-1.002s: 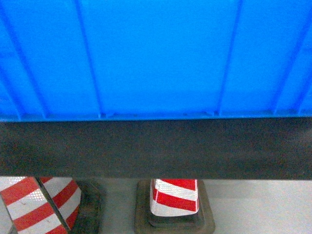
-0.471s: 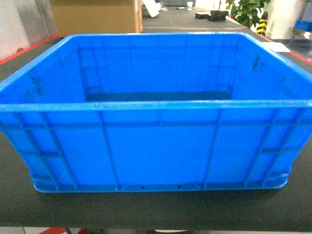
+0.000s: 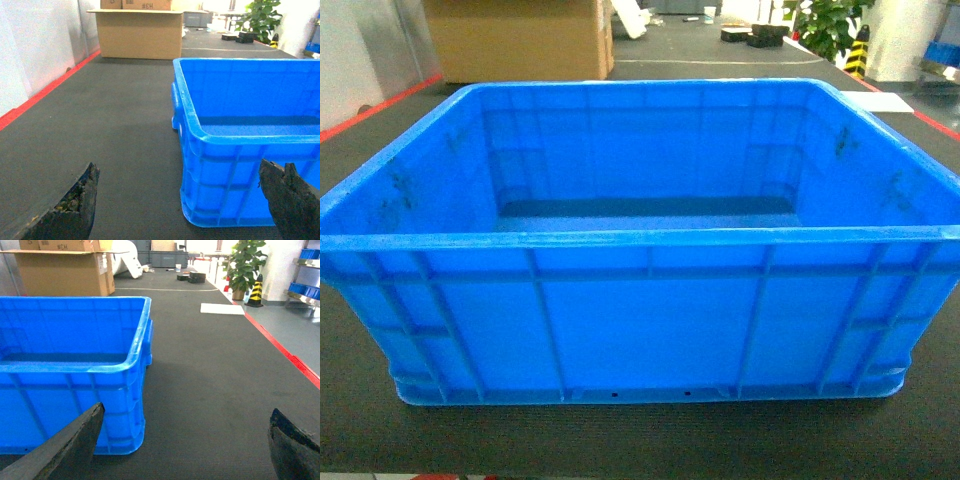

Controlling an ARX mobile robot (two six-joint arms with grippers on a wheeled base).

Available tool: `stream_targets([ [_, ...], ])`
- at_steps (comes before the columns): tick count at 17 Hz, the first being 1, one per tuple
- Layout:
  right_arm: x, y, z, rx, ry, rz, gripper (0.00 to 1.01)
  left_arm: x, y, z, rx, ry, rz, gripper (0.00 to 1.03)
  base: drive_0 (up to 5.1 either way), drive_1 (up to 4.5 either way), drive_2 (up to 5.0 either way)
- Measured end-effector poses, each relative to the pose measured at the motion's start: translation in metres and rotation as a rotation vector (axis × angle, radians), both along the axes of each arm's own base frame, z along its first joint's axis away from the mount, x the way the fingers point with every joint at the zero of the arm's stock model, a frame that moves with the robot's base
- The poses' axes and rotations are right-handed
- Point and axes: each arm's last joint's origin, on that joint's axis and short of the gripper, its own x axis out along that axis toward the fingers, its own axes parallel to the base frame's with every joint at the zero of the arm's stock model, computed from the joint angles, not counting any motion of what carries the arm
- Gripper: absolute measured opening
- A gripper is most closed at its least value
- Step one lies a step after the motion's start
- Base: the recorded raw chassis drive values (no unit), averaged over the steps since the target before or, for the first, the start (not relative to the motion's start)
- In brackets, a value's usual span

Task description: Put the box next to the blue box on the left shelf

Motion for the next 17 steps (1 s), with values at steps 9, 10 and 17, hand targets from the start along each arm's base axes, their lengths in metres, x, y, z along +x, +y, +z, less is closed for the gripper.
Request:
stream_targets([
  [9, 0.0, 0.0, 0.0, 0.0, 0.0, 0.0, 0.98, 0.0, 0.0, 0.0, 0.0, 0.0, 0.0, 0.98, 0.0, 0.0, 0.0],
  [10, 0.0, 0.0, 0.0, 0.0, 0.0, 0.0, 0.98, 0.0, 0.0, 0.0, 0.0, 0.0, 0.0, 0.98, 0.0, 0.0, 0.0],
  [17, 0.0, 0.0, 0.0, 0.0, 0.0, 0.0, 0.98, 0.0, 0.0, 0.0, 0.0, 0.0, 0.0, 0.98, 0.0, 0.0, 0.0],
])
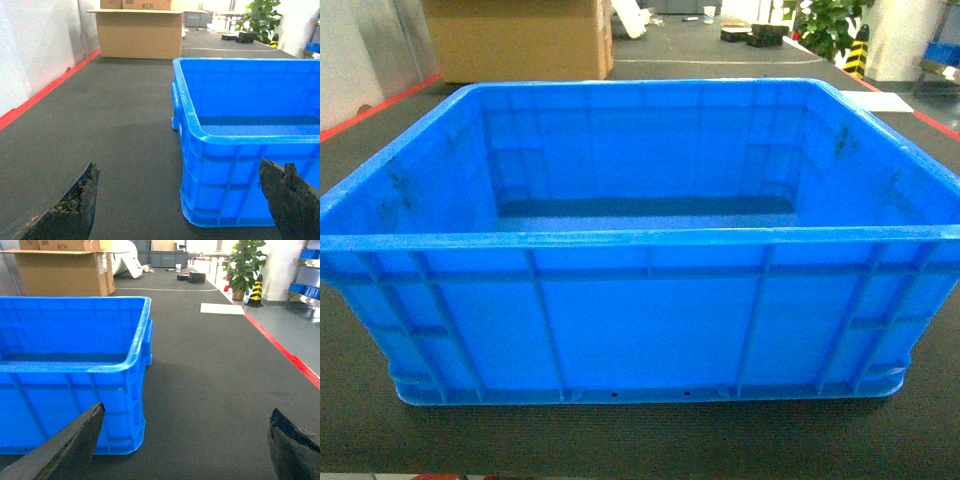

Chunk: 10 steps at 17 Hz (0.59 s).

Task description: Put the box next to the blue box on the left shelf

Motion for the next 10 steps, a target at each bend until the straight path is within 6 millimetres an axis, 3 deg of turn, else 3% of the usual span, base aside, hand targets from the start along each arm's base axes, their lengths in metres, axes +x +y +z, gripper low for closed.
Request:
stream_targets([
  [10, 0.0, 0.0, 0.0, 0.0, 0.0, 0.0, 0.98, 0.0, 0.0, 0.0, 0.0, 0.0, 0.0, 0.98, 0.0, 0.0, 0.0],
])
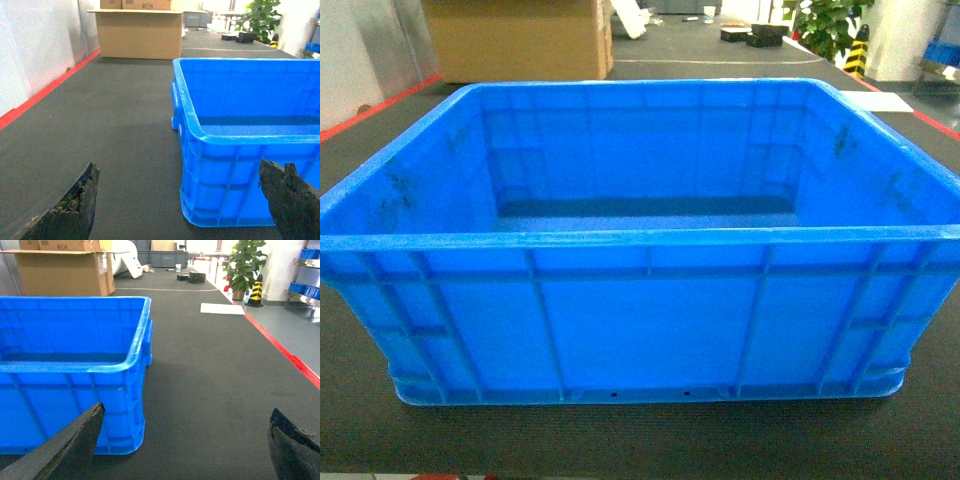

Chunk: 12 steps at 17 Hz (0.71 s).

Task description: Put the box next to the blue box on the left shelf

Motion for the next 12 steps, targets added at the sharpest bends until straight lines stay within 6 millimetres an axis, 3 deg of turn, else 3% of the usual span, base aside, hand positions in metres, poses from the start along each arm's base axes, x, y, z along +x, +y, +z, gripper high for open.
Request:
stream_targets([
  [12, 0.0, 0.0, 0.0, 0.0, 0.0, 0.0, 0.98, 0.0, 0.0, 0.0, 0.0, 0.0, 0.0, 0.98, 0.0, 0.0, 0.0],
])
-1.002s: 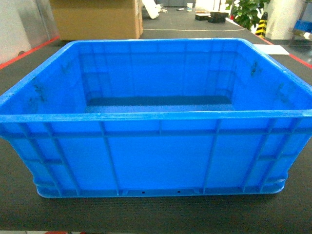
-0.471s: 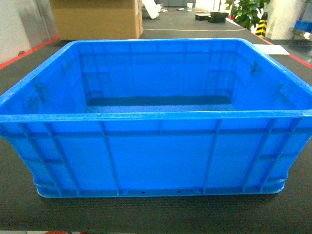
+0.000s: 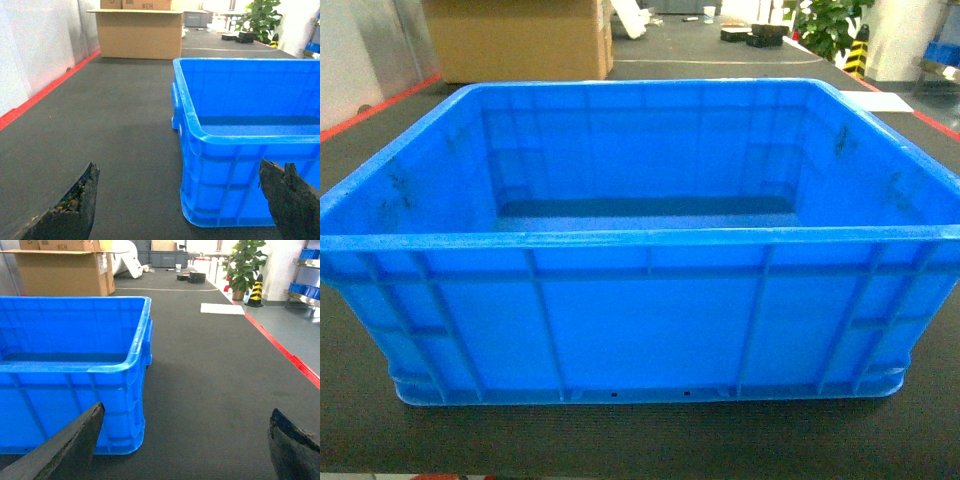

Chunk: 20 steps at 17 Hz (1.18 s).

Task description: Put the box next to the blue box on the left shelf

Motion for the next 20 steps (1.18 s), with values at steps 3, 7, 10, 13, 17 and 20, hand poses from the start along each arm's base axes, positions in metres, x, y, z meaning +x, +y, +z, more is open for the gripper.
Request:
stream_targets([
  [3, 0.0, 0.0, 0.0, 0.0, 0.0, 0.0, 0.98, 0.0, 0.0, 0.0, 0.0, 0.0, 0.0, 0.98, 0.0, 0.0, 0.0],
  [7, 0.014, 0.005, 0.008, 0.027, 0.029, -0.015, 0.98, 0.021, -0.003, 0.023, -0.05, 0.0, -0.052, 0.98, 0.0, 0.0, 0.0],
  [10, 0.067, 0.011, 0.058, 0.041, -0.038, 0.03, 0.98, 0.079, -0.001, 0.059, -0.053, -0.031, -0.067, 0.98, 0.0, 0.0, 0.0],
  [13, 0.154, 0.019, 0.074, 0.059, 0.192, 0.073, 0.98, 0.163, 0.0, 0.069, -0.064, 0.117, -0.044, 0.98, 0.0, 0.0, 0.0],
  [17, 0.251, 0.038, 0.05, 0.105, 0.523, 0.112, 0.98, 0.246, -0.015, 0.042, -0.065, 0.477, -0.04, 0.98, 0.0, 0.0, 0.0],
  [20, 0.257, 0.042, 0.026, 0.106, 0.636, 0.124, 0.98, 0.25, -0.018, 0.033, -0.043, 0.595, -0.02, 0.98, 0.0, 0.0, 0.0],
])
